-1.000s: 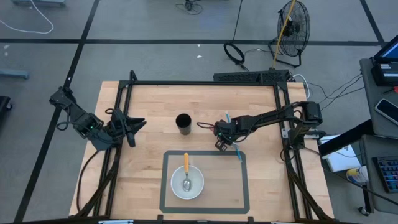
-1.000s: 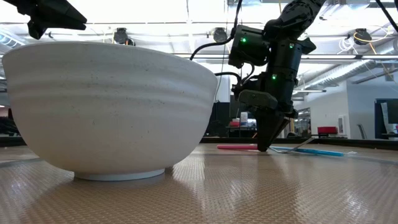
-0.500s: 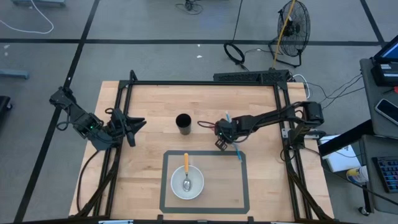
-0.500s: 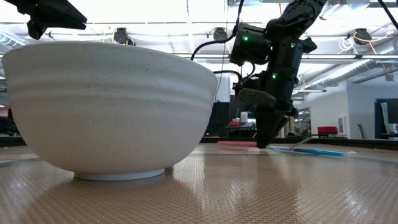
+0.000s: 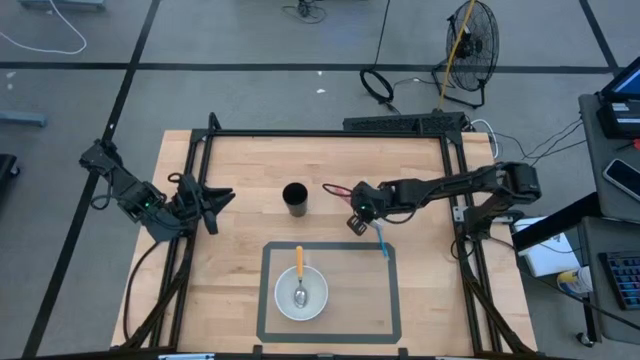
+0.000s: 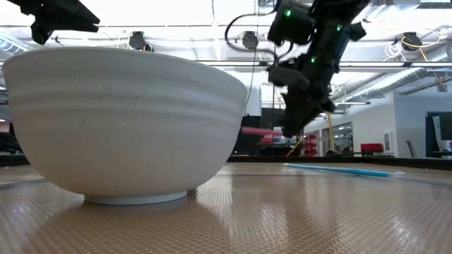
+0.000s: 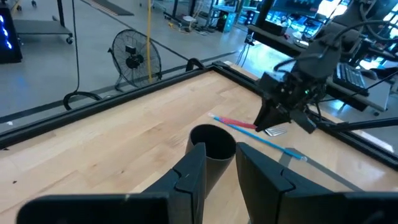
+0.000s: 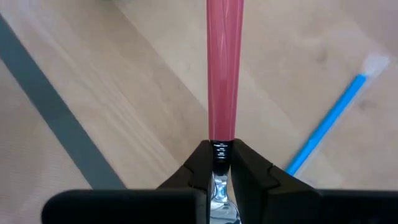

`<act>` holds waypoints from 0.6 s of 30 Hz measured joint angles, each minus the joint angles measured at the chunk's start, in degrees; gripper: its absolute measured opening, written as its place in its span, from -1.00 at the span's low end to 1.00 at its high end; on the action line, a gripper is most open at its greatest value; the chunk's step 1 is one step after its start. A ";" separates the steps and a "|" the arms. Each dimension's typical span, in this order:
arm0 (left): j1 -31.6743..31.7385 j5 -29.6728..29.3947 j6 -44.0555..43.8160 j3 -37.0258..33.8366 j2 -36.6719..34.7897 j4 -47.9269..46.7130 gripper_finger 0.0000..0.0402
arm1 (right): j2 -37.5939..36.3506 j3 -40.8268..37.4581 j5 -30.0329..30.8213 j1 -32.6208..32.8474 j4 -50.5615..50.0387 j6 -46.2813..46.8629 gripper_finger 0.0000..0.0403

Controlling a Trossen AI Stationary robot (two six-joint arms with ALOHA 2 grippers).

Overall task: Pick & Place Utensil
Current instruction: Put the pink fork into the white bowl on the mat

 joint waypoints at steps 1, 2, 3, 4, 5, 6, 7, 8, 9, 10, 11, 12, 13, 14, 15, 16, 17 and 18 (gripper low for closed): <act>0.00 0.00 0.04 0.00 0.00 0.34 -0.55 | -0.83 0.05 0.27 -0.01 0.14 0.00 -0.86; 0.01 0.01 0.38 0.00 0.00 0.85 -0.55 | -1.53 0.11 0.45 -0.02 0.21 -0.04 -0.86; 0.00 0.05 1.08 0.00 0.00 1.81 -0.55 | -2.33 0.11 0.51 -0.02 0.20 -0.13 -0.86; 0.02 0.17 1.99 0.00 0.00 2.94 -0.55 | -3.20 0.11 0.51 -0.02 0.04 -0.44 -0.86; 0.00 0.31 2.99 0.00 0.00 4.06 -0.55 | -4.05 0.11 0.53 -0.02 0.14 -0.79 -0.86; 0.01 0.44 4.34 0.00 0.00 5.62 -0.55 | -4.89 0.11 0.55 0.00 0.64 -1.05 -0.86; 0.02 0.64 5.75 0.00 0.00 7.32 -0.55 | -5.55 0.15 0.55 0.00 0.98 -1.37 -0.86; 0.02 1.04 7.42 0.00 0.00 9.05 -0.55 | -6.20 0.15 0.51 0.00 1.04 -1.57 -0.86; 0.02 1.52 9.27 0.00 0.00 11.03 -0.55 | -6.86 0.14 0.48 0.00 1.02 -1.80 -0.86; 0.02 1.93 11.17 0.00 0.00 13.12 -0.55 | -7.47 0.13 0.45 0.00 1.36 -2.08 -0.85; 0.01 2.54 13.03 0.00 0.00 14.98 -0.55 | -8.13 0.13 0.42 0.00 2.11 -2.41 -0.85; 0.01 3.22 14.90 0.00 0.00 16.83 -0.55 | -8.84 0.15 0.42 0.00 2.83 -2.88 -0.85; 0.02 3.75 16.74 0.01 0.01 18.73 -0.55 | -9.40 0.15 0.44 0.00 3.23 -3.37 -0.85; 0.02 4.35 18.27 0.01 0.07 20.33 -0.55 | -9.80 0.15 0.44 0.00 3.64 -3.81 -0.86; 0.01 4.57 19.66 0.00 0.17 21.76 -0.55 | -10.15 0.15 0.44 0.00 4.15 -4.31 -0.86; 0.01 4.79 20.91 0.02 0.41 23.24 -0.55 | -10.46 0.15 0.42 0.00 4.63 -4.81 -0.86; 0.00 5.01 22.16 0.00 0.66 24.78 -0.55 | -10.87 0.15 0.42 0.00 5.02 -5.14 -0.86; 0.03 5.26 23.25 0.02 0.89 26.06 -0.55 | -11.16 0.15 0.40 0.00 5.66 -5.56 -0.86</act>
